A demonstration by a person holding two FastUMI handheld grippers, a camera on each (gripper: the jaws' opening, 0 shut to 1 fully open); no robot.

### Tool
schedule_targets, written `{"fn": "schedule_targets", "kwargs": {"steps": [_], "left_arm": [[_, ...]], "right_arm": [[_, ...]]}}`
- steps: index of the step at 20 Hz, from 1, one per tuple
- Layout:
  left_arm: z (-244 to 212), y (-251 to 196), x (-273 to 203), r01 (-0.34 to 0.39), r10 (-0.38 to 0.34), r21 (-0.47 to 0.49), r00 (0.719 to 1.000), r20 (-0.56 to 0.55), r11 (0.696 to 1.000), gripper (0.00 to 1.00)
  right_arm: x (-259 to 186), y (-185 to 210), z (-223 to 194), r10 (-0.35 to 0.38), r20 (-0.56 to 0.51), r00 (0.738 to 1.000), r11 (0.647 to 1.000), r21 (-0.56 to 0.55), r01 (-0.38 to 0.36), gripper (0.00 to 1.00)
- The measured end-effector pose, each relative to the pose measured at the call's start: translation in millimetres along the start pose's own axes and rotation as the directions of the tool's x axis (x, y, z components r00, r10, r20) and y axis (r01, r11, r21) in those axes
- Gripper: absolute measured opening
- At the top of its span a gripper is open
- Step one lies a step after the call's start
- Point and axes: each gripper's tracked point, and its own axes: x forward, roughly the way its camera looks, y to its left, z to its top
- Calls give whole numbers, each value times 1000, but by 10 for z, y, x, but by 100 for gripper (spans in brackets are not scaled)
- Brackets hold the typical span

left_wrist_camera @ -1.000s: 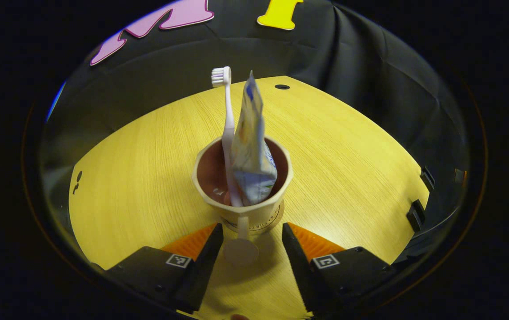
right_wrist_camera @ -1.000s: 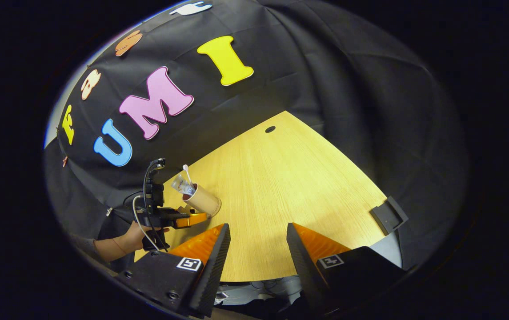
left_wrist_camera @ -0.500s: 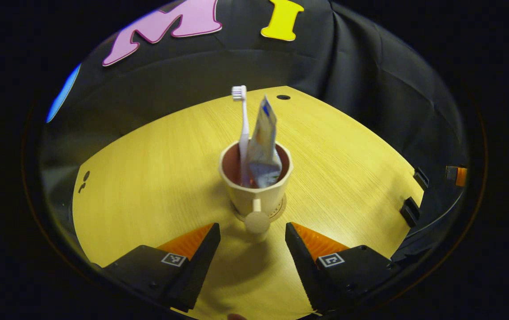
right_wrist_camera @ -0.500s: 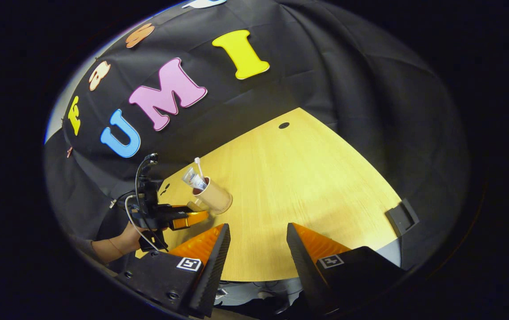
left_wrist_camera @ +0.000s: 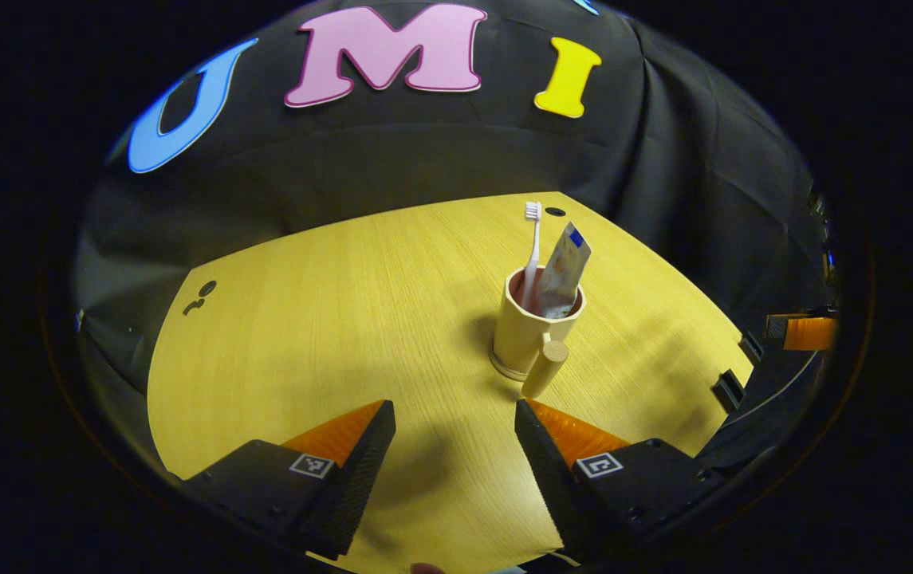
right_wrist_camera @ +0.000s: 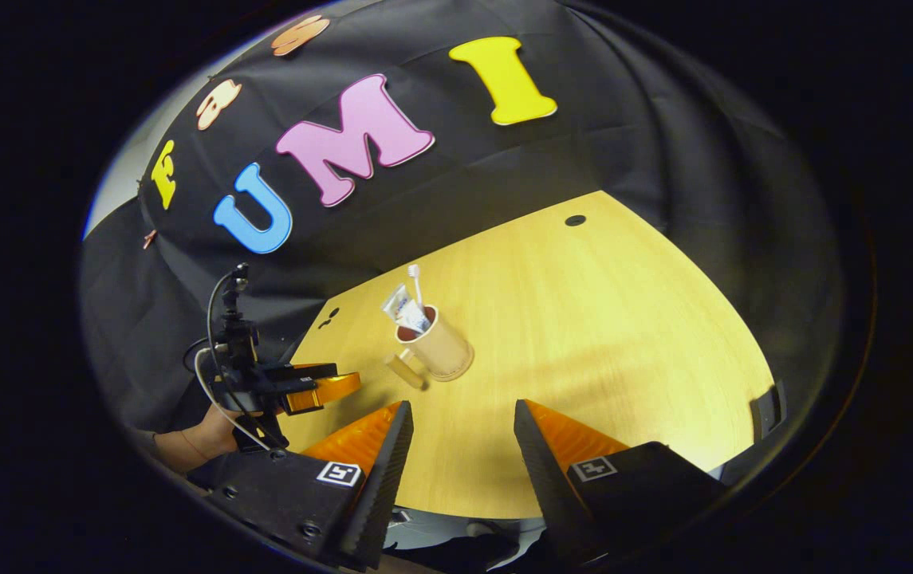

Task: Put the toothbrush and toothpaste on the desktop into the cup, then pick up the cup and place it on the coaster on the desktop.

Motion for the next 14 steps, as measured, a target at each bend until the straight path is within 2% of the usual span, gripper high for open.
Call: {"fn": "schedule_targets", "kwargs": {"steps": [5,14], "left_arm": [[-90,164,-315,-27,28,-42,999,26,999,94],[-14,33,-846,-8,24,-121,992,126,993,94]], "right_arm": [[239,379,-1,66,-32,997,996,-55,-68,80],[423,790,77,137,-37,990,985,-101,-140,80]]}}
